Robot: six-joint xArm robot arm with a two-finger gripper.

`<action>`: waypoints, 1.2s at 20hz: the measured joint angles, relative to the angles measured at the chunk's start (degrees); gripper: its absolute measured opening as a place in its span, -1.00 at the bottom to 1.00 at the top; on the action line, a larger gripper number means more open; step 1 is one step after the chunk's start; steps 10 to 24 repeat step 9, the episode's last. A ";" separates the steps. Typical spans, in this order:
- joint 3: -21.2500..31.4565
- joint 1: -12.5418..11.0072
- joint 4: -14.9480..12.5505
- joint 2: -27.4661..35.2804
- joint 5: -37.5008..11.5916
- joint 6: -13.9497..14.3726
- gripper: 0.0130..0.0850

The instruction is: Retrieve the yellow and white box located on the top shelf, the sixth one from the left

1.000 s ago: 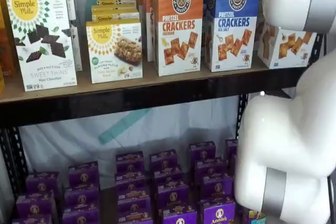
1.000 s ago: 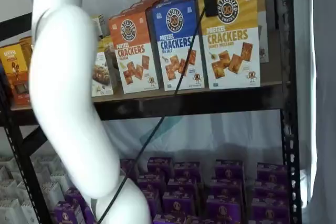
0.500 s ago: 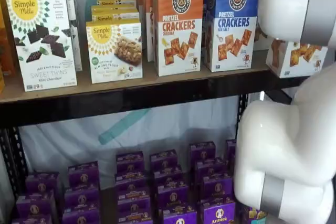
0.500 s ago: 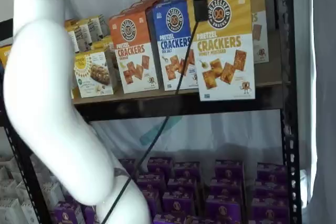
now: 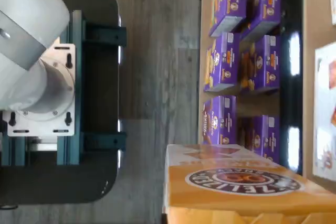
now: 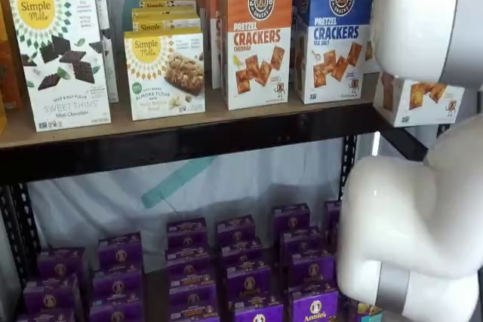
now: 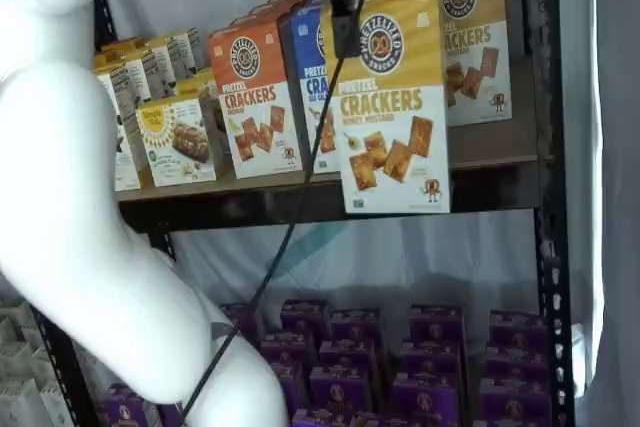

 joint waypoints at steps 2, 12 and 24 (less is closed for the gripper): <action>0.72 1.39 -0.35 -0.73 0.29 1.22 0.22; 3.88 5.62 -0.79 -3.62 0.19 5.26 0.22; 3.88 5.62 -0.79 -3.62 0.19 5.26 0.22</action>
